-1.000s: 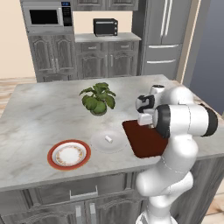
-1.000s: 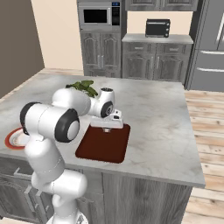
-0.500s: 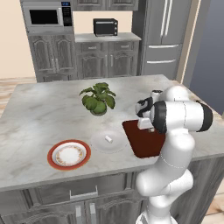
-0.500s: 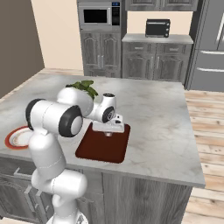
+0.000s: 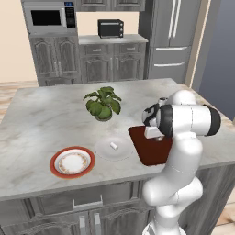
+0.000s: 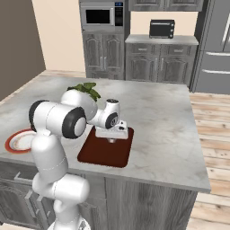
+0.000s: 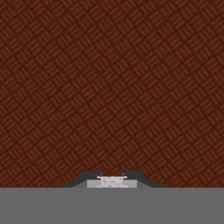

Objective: Move the dessert items from the plates to the tray.

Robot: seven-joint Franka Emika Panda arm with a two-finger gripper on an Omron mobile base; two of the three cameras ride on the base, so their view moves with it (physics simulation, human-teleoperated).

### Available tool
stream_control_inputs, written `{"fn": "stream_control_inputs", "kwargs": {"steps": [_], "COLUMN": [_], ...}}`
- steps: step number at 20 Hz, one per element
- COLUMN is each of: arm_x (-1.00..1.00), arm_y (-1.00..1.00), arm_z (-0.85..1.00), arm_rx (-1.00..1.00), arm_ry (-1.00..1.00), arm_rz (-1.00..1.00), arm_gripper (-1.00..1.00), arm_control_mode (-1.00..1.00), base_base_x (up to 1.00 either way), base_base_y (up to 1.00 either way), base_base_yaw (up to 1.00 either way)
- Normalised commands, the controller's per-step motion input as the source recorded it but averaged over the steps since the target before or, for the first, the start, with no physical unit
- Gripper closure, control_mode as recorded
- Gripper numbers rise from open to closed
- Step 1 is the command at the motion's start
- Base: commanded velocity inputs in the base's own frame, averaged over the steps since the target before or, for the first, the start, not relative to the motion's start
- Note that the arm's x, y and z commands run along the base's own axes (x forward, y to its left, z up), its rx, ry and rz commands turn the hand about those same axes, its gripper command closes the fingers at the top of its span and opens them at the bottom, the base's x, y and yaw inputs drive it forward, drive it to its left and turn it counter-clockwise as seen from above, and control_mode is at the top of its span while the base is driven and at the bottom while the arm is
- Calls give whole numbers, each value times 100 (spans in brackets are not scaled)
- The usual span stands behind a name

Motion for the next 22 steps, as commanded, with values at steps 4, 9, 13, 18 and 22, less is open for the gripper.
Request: {"fn": "stream_control_inputs", "kwargs": {"steps": [4,9,13,18,22], "arm_x": [0,0,0,-5,-20], "arm_y": [0,0,0,0,0], "arm_z": [0,0,1,17,37], "arm_rx": [0,0,0,0,0], "arm_ry": [0,0,0,-1,-2], "arm_rz": [0,0,0,0,0], "arm_gripper": [-100,-100,-100,-100,-100], "arm_control_mode": [-100,-100,-100,-100,-100], "base_base_x": [0,0,0,0,0], "base_base_y": [0,0,0,0,0], "base_base_yaw": [0,0,0,0,0]}}
